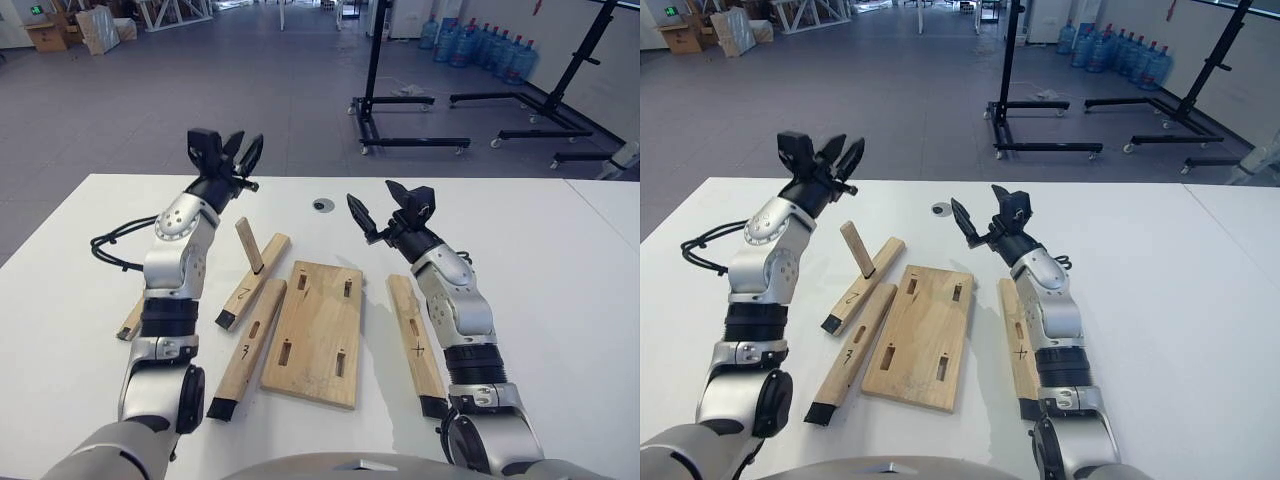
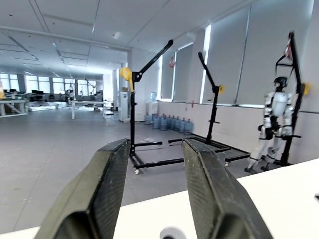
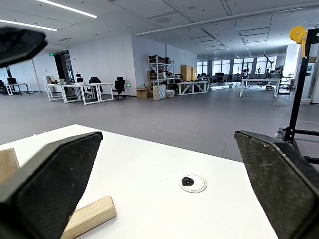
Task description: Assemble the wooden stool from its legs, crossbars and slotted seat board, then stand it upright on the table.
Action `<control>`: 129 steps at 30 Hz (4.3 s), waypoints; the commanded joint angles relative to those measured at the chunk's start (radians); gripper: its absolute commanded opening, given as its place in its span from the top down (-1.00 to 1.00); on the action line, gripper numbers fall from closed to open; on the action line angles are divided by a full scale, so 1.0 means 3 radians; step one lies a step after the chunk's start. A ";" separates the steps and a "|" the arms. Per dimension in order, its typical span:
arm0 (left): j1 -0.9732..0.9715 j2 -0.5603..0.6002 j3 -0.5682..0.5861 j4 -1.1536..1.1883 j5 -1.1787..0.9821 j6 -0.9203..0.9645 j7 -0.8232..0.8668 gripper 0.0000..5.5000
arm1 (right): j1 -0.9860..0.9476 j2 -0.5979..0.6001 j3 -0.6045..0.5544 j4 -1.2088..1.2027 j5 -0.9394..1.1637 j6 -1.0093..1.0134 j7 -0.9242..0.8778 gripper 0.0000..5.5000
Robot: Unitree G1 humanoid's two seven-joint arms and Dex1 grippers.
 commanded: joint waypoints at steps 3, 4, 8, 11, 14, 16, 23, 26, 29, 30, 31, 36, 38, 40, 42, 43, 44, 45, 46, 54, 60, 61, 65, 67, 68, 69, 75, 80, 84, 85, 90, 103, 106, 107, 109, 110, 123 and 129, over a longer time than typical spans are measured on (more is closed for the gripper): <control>0.0186 -0.0097 -0.0073 0.0155 -0.0006 0.0228 0.0039 0.32 | -0.0054 0.0005 -0.0005 -0.0012 0.0025 -0.0012 -0.0036 -0.77; 0.0336 -0.0139 -0.0122 0.0212 0.0031 0.0234 0.0043 0.32 | -0.0048 0.0009 0.0000 -0.0027 0.0033 0.0002 -0.0034 -0.77; 0.0807 -0.0321 -0.0340 0.0632 0.0180 0.0079 -0.0015 0.32 | -0.0027 0.0007 0.0018 -0.0073 0.0064 0.0083 -0.0011 -0.77; 0.0797 -0.0408 -0.0385 0.0789 0.0205 -0.0042 -0.0036 0.32 | -0.0026 -0.0021 0.0016 -0.0138 0.0099 0.0148 0.0011 -0.77; 0.0641 -0.0389 -0.0318 0.0721 0.0141 -0.0083 -0.0050 0.32 | -0.0051 -0.0023 0.0020 -0.0150 0.0119 0.0170 0.0014 -0.77; 0.0576 -0.0365 -0.0291 0.0659 0.0118 -0.0083 -0.0057 0.32 | -0.0048 -0.0015 0.0013 -0.0164 0.0123 0.0166 0.0000 -0.77; 0.0355 -0.0207 -0.0022 -0.0185 -0.0148 0.0198 0.0051 0.32 | -0.0004 0.0002 -0.0025 -0.0267 0.0128 0.0137 -0.0072 -0.77; 0.0253 -0.0058 0.0174 -0.0585 -0.0308 0.0372 0.0142 0.32 | 0.0038 -0.0013 -0.0037 -0.0325 0.0137 0.0154 -0.0104 -0.77; 0.0299 0.0252 0.0358 -0.0696 -0.0306 0.0461 0.0123 0.32 | 0.0130 -0.0023 -0.0031 -0.0416 0.0142 0.0190 -0.0140 -0.77; 0.0386 0.0353 0.0388 -0.0662 -0.0261 0.0466 0.0087 0.32 | 0.0164 -0.0022 -0.0025 -0.0450 0.0139 0.0200 -0.0154 -0.77; 0.0575 0.0485 0.0436 -0.0649 -0.0202 0.0471 0.0043 0.32 | 0.0194 -0.0020 -0.0014 -0.0485 0.0137 0.0216 -0.0167 -0.77; 0.1696 0.0823 0.0632 -0.0855 -0.0204 0.0626 -0.0263 0.32 | 0.0473 -0.0043 -0.0052 -0.0815 0.0177 0.0347 -0.0280 -0.77; 0.2143 0.0798 0.0479 -0.0927 -0.0181 0.0670 -0.0409 0.32 | 0.0584 -0.0033 -0.0040 -0.0906 0.0167 0.0396 -0.0329 -0.77; 0.2426 0.0754 0.0340 -0.1083 -0.0221 0.0748 -0.0508 0.32 | 0.0650 -0.0024 -0.0023 -0.0974 0.0160 0.0433 -0.0370 -0.77; 0.2580 0.0689 0.0244 -0.1232 -0.0320 0.0857 -0.0571 0.32 | 0.0666 -0.0008 -0.0002 -0.0998 0.0149 0.0452 -0.0408 -0.77; 0.2627 0.0679 0.0199 -0.1247 -0.0313 0.0884 -0.0566 0.32 | 0.0668 -0.0003 0.0013 -0.1000 0.0142 0.0456 -0.0421 -0.77; 0.2658 0.0678 0.0172 -0.1255 -0.0306 0.0898 -0.0564 0.32 | 0.0669 -0.0001 0.0027 -0.1003 0.0138 0.0458 -0.0429 -0.77; 0.2698 0.0689 0.0138 -0.1274 -0.0298 0.0894 -0.0588 0.32 | 0.0672 -0.0002 0.0042 -0.1010 0.0134 0.0462 -0.0436 -0.77; 0.2739 0.0710 0.0098 -0.1300 -0.0287 0.0881 -0.0628 0.32 | 0.0676 -0.0004 0.0053 -0.1019 0.0130 0.0467 -0.0441 -0.77; 0.2857 0.0756 -0.0266 -0.1464 -0.0146 0.0745 -0.0799 0.32 | 0.0635 -0.0020 0.0115 -0.0992 0.0095 0.0498 -0.0466 -0.77; 0.2796 0.0769 -0.0368 -0.0852 0.0140 0.0321 -0.0828 0.32 | 0.0625 -0.0018 0.0153 -0.1037 0.0111 0.0518 -0.0470 -0.77; 0.2751 0.0750 -0.0340 -0.0669 0.0167 0.0178 -0.0831 0.32 | 0.0628 -0.0014 0.0162 -0.1045 0.0114 0.0518 -0.0473 -0.77; 0.2595 0.0667 -0.0206 -0.0352 0.0102 -0.0220 -0.0872 0.17 | 0.0624 0.0008 0.0187 -0.1043 0.0114 0.0498 -0.0484 -0.77; 0.2543 0.0645 -0.0165 -0.0254 0.0045 -0.0345 -0.0943 0.05 | 0.0618 0.0016 0.0183 -0.1035 0.0116 0.0489 -0.0489 -0.77; 0.2516 0.0643 -0.0155 -0.0184 0.0044 -0.0403 -0.0976 0.01 | 0.0615 0.0020 0.0179 -0.1034 0.0119 0.0486 -0.0491 -0.77; 0.2491 0.0649 -0.0160 -0.0119 0.0062 -0.0452 -0.1009 -0.06 | 0.0611 0.0025 0.0175 -0.1031 0.0123 0.0484 -0.0493 -0.77; 0.2230 0.0727 -0.0341 0.0416 0.0356 -0.0756 -0.1179 -0.38 | 0.0565 0.0059 0.0171 -0.0990 0.0150 0.0484 -0.0479 -0.77; 0.2013 0.0742 -0.0530 0.0892 0.0641 -0.1013 -0.1237 -0.40 | 0.0503 0.0049 0.0166 -0.0953 0.0167 0.0502 -0.0442 -0.77; 0.1920 0.0687 -0.0515 0.1209 0.0570 -0.1189 -0.1308 -0.21 | 0.0502 0.0049 0.0166 -0.0946 0.0165 0.0494 -0.0430 -0.77; 0.1914 0.0677 -0.0506 0.1216 0.0527 -0.1174 -0.1338 -0.13 | 0.0503 0.0049 0.0164 -0.0944 0.0164 0.0491 -0.0428 -0.77; 0.2025 0.0677 -0.0505 0.0918 0.0424 -0.0997 -0.1371 0.14 | 0.0467 0.0032 0.0148 -0.0911 0.0165 0.0482 -0.0403 -0.77; 0.1651 0.0470 -0.0050 -0.0205 0.0008 -0.0334 -0.0660 0.27 | 0.0236 -0.0034 0.0039 -0.0719 0.0213 0.0439 -0.0296 -0.77; 0.1405 0.0348 0.0050 -0.0383 -0.0190 -0.0148 -0.0494 0.27 | 0.0158 -0.0048 -0.0076 -0.0666 0.0321 0.0448 -0.0273 -0.77; 0.1322 0.0274 0.0057 -0.0438 -0.0338 -0.0038 -0.0500 0.27 | 0.0131 -0.0046 -0.0142 -0.0657 0.0418 0.0486 -0.0245 -0.77; 0.1223 0.0149 0.0024 -0.0508 -0.0682 0.0218 -0.0658 0.27 | 0.0091 -0.0049 -0.0292 -0.0681 0.0777 0.0673 -0.0115 -0.84; 0.1213 0.0108 0.0014 -0.0536 -0.0869 0.0361 -0.0765 0.27 | 0.0073 -0.0057 -0.0371 -0.0700 0.1013 0.0809 -0.0026 -0.90; 0.1086 0.0116 -0.0043 -0.0633 -0.2200 0.1605 -0.1956 0.27 | 0.0083 -0.0210 -0.0746 -0.0819 0.2919 0.1913 0.0472 -0.96; 0.1092 0.0133 -0.0197 -0.0680 -0.2207 0.1778 -0.2135 0.27 | -0.0009 -0.0059 -0.0638 -0.0661 0.2874 0.1841 0.0496 -0.96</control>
